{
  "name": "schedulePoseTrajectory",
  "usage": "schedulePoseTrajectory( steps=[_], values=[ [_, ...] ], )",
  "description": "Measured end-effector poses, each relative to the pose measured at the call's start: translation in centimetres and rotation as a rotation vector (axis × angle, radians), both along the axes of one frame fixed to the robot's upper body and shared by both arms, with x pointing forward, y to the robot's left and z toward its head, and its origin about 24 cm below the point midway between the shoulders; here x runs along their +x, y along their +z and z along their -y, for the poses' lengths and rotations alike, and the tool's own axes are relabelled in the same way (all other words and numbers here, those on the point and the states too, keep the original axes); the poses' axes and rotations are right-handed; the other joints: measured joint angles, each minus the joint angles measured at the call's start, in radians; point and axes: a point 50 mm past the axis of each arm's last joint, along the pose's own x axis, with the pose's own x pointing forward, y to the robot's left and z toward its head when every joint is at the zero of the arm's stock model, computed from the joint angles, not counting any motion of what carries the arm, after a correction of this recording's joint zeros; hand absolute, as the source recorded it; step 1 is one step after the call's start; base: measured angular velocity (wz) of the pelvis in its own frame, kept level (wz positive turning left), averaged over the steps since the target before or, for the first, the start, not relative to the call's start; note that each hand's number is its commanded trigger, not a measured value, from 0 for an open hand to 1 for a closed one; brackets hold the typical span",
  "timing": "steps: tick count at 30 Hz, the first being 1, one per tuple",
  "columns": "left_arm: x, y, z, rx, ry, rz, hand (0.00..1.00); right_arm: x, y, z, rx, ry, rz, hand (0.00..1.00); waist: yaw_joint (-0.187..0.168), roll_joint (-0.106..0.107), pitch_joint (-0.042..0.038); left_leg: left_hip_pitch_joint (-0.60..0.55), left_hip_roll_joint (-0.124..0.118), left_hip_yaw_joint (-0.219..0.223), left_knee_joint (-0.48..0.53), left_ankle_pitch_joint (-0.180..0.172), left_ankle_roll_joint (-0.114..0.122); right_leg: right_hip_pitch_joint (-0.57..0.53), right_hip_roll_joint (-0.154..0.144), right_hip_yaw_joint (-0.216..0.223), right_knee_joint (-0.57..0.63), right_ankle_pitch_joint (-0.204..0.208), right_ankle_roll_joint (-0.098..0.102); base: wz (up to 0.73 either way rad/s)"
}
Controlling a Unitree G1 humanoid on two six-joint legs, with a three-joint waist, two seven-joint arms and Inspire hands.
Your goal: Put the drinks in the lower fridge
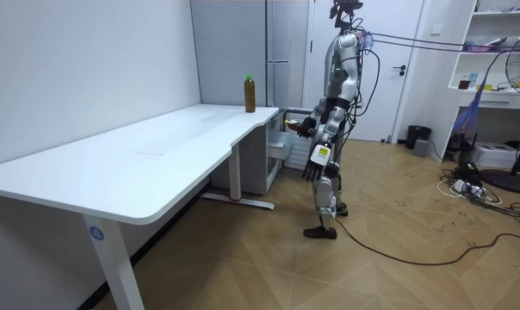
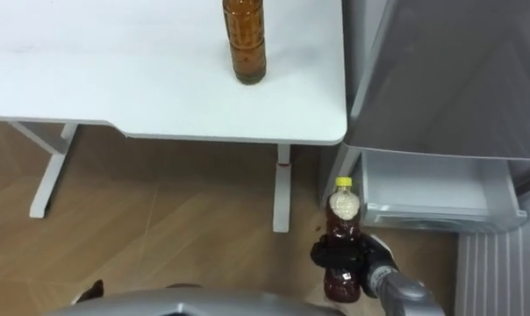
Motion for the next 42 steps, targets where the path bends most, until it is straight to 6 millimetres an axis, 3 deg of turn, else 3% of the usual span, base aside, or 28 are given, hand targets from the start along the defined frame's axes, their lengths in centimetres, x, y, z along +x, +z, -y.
schedulePoseTrajectory(
  steps=[8,15,22,29,37,42],
  values=[
    [0.3,0.0,0.2,-0.039,-0.032,0.009,0.0,1.0,0.3,0.2,-0.017,-0.07,0.031,1.0,-0.008,0.009,0.0053,0.0,0.001,0.005,0.005,-0.003,0.003,-0.008,-0.001,0.001,0.016,0.001,0.002,0.0],
    [-0.5,-0.1,0.3,-0.058,-0.039,-0.007,0.0,3.0,1.4,0.1,-0.012,-0.153,0.124,1.0,-0.053,0.024,0.0012,-0.007,0.001,0.005,0.007,-0.003,0.004,-0.012,-0.001,0.003,0.012,0.002,0.002,0.0],
    [-1.0,-0.1,0.3,-0.059,-0.037,-0.018,0.0,4.1,2.0,0.7,0.037,-0.361,0.171,1.0,-0.055,0.026,0.0003,0.006,0.001,0.015,-0.002,-0.003,0.004,-0.009,-0.003,0.004,0.015,0.002,0.003,-0.04],
    [-1.2,-0.2,0.3,-0.059,-0.032,-0.025,0.0,5.2,2.7,0.3,0.156,-0.54,0.217,1.0,-0.048,0.024,0.0015,0.019,0.001,0.022,-0.015,-0.003,0.003,-0.006,-0.003,0.005,0.017,0.003,0.004,-0.02],
    [-1.4,-0.2,0.3,-0.056,-0.03,-0.029,0.0,5.2,2.7,0.2,0.242,-0.679,0.208,1.0,-0.049,0.02,0.002,0.021,0.001,0.024,-0.015,-0.003,0.004,-0.005,-0.004,0.002,0.018,0.003,0.005,0.0],
    [-1.8,-0.2,0.1,-0.056,-0.028,-0.049,0.0,5.3,2.8,0.1,0.425,-0.894,0.207,1.0,-0.054,0.02,0.0023,0.019,0.001,0.021,-0.014,-0.003,0.003,-0.006,-0.004,-0.006,0.018,0.003,0.005,0.0]
  ],
)
